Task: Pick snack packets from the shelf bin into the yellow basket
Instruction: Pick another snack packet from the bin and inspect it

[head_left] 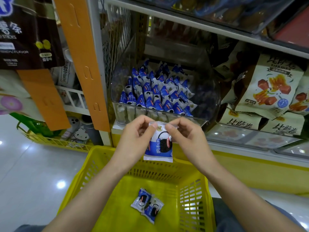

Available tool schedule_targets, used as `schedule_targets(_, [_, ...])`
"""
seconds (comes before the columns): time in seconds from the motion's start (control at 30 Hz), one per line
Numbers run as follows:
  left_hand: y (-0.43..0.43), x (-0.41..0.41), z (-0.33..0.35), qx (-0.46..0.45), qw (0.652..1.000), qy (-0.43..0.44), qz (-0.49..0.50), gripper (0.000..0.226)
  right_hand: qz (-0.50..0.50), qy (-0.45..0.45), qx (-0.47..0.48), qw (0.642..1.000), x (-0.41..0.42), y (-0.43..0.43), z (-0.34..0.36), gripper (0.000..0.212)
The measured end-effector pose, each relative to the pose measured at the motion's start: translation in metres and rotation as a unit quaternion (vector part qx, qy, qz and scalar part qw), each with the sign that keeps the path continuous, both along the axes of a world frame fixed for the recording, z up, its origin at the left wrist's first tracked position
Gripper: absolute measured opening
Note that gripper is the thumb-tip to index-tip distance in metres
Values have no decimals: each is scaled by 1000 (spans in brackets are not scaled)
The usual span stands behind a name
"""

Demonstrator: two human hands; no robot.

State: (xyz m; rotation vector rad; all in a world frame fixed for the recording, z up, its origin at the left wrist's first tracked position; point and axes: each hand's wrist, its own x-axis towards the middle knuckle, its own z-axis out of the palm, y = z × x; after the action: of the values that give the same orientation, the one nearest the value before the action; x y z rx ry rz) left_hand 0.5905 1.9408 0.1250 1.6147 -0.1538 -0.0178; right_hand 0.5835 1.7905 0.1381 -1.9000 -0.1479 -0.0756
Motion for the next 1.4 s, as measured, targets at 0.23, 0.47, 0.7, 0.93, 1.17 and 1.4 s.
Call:
schedule_targets(0.23, [2, 1, 3, -14, 998, 45, -31, 19, 7, -112, -132, 985, -6, 2, -1, 10])
schedule_targets(0.47, [2, 0, 9, -57, 996, 46, -44, 18, -50, -131, -62, 988, -7, 0, 6, 7])
schedule_targets(0.7, [4, 1, 4, -51, 997, 50, -11, 11, -100, 17, 192, 976, 3, -8, 17, 7])
schedule_targets(0.93, [13, 7, 11, -19, 994, -7, 105, 17, 43, 75, 40, 995, -4, -4, 8, 39])
schedule_targets(1.17, [10, 3, 10, -70, 994, 33, 72, 23, 62, 91, 42, 993, -4, 3, 10, 10])
schedule_targets(1.4, [6, 0, 8, -51, 993, 102, -9, 13, 39, 141, 143, 979, -2, 4, 7, 19])
